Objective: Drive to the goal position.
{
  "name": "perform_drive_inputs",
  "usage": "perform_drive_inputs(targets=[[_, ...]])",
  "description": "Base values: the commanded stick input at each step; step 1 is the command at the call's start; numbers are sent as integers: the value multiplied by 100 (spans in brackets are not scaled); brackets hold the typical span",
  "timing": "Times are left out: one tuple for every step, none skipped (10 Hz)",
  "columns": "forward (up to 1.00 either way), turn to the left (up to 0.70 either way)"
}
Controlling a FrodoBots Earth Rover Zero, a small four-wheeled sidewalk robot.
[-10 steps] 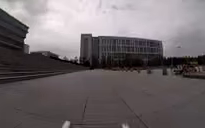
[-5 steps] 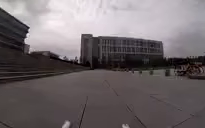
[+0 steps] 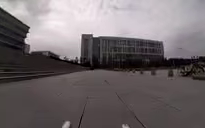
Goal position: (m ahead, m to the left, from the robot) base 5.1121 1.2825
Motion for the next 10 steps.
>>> perform_drive_inputs(targets=[[70,0],[70,-6],[70,-27],[70,-7],[70,0],[70,0],[70,-2],[70,0],[70,0],[70,0]])
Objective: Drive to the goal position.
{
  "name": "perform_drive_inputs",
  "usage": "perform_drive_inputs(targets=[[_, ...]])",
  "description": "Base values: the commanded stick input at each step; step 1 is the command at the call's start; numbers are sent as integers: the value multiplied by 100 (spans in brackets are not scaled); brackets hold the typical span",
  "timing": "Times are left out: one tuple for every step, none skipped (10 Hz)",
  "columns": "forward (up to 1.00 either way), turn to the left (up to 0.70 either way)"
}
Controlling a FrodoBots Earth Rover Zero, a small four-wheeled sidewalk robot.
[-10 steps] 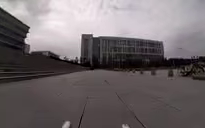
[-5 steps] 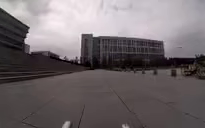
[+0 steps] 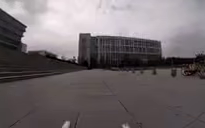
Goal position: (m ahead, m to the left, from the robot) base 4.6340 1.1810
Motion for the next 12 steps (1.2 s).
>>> perform_drive_inputs(targets=[[70,0],[70,0],[70,-3],[70,-16],[70,-1],[70,0],[70,-6],[70,-14],[70,-6],[70,-5],[70,-16],[70,-16]])
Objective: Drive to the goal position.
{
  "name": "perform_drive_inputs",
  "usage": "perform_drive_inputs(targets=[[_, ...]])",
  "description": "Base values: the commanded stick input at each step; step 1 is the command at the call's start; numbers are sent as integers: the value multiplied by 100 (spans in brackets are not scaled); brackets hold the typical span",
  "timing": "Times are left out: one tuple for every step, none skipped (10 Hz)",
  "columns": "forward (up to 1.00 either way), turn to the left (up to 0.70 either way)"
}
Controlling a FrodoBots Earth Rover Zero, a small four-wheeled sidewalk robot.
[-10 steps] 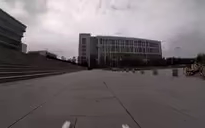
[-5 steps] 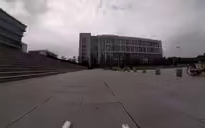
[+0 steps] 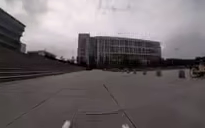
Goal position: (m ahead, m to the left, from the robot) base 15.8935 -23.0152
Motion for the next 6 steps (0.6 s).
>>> perform_drive_inputs(targets=[[70,0],[70,0],[70,0],[70,0],[70,0],[70,-9]])
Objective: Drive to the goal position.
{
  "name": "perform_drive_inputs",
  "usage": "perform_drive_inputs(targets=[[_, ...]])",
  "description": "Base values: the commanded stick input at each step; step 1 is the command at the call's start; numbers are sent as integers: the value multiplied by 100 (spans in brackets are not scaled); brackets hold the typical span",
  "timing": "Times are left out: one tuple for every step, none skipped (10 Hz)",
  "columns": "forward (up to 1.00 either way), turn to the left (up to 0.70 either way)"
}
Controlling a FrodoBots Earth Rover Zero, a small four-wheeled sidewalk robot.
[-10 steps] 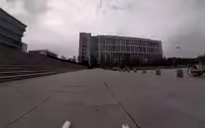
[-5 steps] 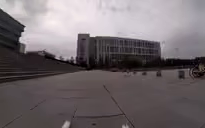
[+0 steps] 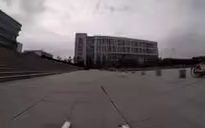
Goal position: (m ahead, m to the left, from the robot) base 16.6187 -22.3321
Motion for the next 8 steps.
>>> perform_drive_inputs(targets=[[70,-22],[70,-28],[70,-26],[70,-14],[70,-3],[70,0],[70,0],[70,0]])
